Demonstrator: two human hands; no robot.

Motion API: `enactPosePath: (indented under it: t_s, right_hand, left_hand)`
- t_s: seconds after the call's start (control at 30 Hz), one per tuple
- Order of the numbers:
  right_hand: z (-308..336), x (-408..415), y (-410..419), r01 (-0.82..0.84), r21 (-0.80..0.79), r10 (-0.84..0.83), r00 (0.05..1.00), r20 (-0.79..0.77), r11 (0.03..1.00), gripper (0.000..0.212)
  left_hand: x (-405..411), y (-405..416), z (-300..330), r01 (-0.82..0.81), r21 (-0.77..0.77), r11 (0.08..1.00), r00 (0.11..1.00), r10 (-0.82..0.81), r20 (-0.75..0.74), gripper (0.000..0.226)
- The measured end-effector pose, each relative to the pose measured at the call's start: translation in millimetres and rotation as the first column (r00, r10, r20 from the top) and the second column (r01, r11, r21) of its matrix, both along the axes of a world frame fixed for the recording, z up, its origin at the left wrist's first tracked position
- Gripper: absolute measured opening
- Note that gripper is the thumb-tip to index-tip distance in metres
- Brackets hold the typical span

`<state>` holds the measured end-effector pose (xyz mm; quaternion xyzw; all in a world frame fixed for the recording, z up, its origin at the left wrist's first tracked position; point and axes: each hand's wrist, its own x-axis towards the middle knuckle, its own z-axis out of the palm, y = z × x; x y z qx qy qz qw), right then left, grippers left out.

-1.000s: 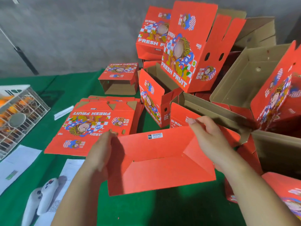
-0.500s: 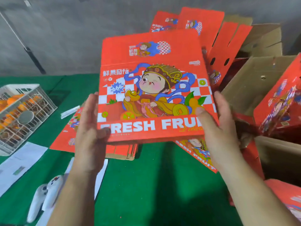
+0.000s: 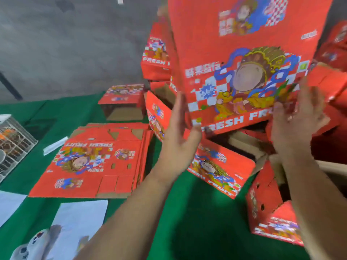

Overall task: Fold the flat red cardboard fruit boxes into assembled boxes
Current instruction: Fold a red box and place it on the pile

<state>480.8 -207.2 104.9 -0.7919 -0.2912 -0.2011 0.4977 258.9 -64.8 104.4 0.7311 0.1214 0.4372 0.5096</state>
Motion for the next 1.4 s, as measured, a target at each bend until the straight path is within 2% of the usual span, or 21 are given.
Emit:
enactPosePath:
  t_s: [0.03, 0.07, 0.1, 0.13, 0.2, 0.23, 0.3, 0.43, 0.57, 0.6, 0.67, 0.73, 0.8, 0.9, 1.03, 1.17, 1.27, 1.4]
  right_hand:
    - [4, 2, 4, 0.063, -0.051, -0.066, 0.995, -0.079, 0.997, 0.082]
    - [6, -1, 10, 0.048, -0.067, -0.057, 0.989, -0.140, 0.997, 0.088]
    - [8, -6, 16, -0.008, -0.043, 0.001, 0.988, -0.158, 0.999, 0.093]
    - [8, -14, 23, -0.076, 0.006, 0.076, 0.987, -0.143, 0.997, 0.095]
    - [2, -31, 33, -0.177, 0.049, 0.181, 0.978, -0.100, 0.983, 0.098]
    - [-5, -38, 37, -0.200, 0.017, 0.200, 0.975, -0.096, 0.980, 0.099]
    - [-20, -46, 43, -0.209, -0.083, 0.199, 0.973, -0.116, 0.974, 0.106]
    - [-30, -52, 51, -0.146, -0.199, 0.134, 0.989, -0.069, 0.969, 0.122]
    - [-20, -50, 64, -0.036, -0.219, 0.036, 0.999, -0.004, 0.975, 0.135]
    - [-17, -49, 68, -0.019, -0.234, 0.020, 1.000, 0.005, 0.972, 0.137]
    - [-15, -47, 75, -0.003, -0.260, 0.017, 0.998, 0.052, 0.966, 0.140]
    - [-18, -49, 79, 0.021, -0.284, 0.020, 0.990, 0.140, 0.959, 0.135]
    - [-28, -53, 82, 0.058, -0.301, 0.017, 0.970, 0.241, 0.952, 0.127]
    - [-39, -57, 86, 0.059, -0.298, 0.014, 0.972, 0.237, 0.953, 0.126]
    - [-39, -54, 85, 0.031, -0.250, 0.032, 0.969, 0.244, 0.968, 0.120]
    - [-18, -27, 78, 0.020, -0.170, 0.030, 0.957, 0.287, 0.985, 0.100]
    - [4, 10, 76, 0.066, -0.073, -0.058, 0.993, 0.101, 0.995, 0.092]
    - [25, 41, 76, 0.086, -0.046, -0.094, 0.974, -0.207, 0.995, 0.103]
  left_hand:
    - [13, 2, 3, 0.069, 0.083, 0.994, 0.985, -0.054, -0.163, 0.081]
    - [23, 3, 6, 0.143, 0.141, 0.980, 0.943, -0.092, -0.319, 0.083]
    - [32, 2, 10, 0.194, 0.137, 0.971, 0.898, -0.120, -0.423, 0.082]
    - [39, -1, 14, 0.208, 0.092, 0.974, 0.875, -0.143, -0.462, 0.073]
    - [49, -3, 16, 0.179, -0.014, 0.984, 0.876, -0.166, -0.453, 0.043]
    - [52, -5, 16, 0.155, -0.068, 0.986, 0.883, -0.169, -0.437, 0.034]
    - [54, -11, 15, 0.149, -0.160, 0.976, 0.896, -0.202, -0.396, 0.031]
    - [43, -14, 17, 0.160, -0.282, 0.946, 0.898, -0.258, -0.356, 0.052]
    - [37, -9, 13, 0.123, -0.354, 0.927, 0.902, -0.253, -0.350, 0.038]
    - [36, -9, 12, 0.108, -0.361, 0.926, 0.903, -0.243, -0.354, 0.043]
    - [34, -10, 11, 0.074, -0.371, 0.926, 0.916, -0.210, -0.343, 0.068]
    - [33, -11, 12, 0.032, -0.382, 0.924, 0.950, -0.147, -0.276, 0.079]
    - [33, -7, 12, -0.016, -0.395, 0.919, 0.988, -0.047, -0.148, 0.068]
    - [31, 6, 17, -0.074, -0.430, 0.900, 0.997, 0.061, -0.042, 0.066]
    - [33, 3, 21, -0.007, -0.397, 0.918, 0.995, -0.032, -0.091, 0.083]
    - [38, -8, 18, 0.076, -0.364, 0.928, 0.959, -0.168, -0.227, 0.058]
    - [35, -10, 16, 0.081, -0.299, 0.951, 0.936, -0.176, -0.304, 0.046]
    - [35, -8, 14, -0.005, -0.322, 0.947, 0.937, -0.107, -0.331, 0.032]
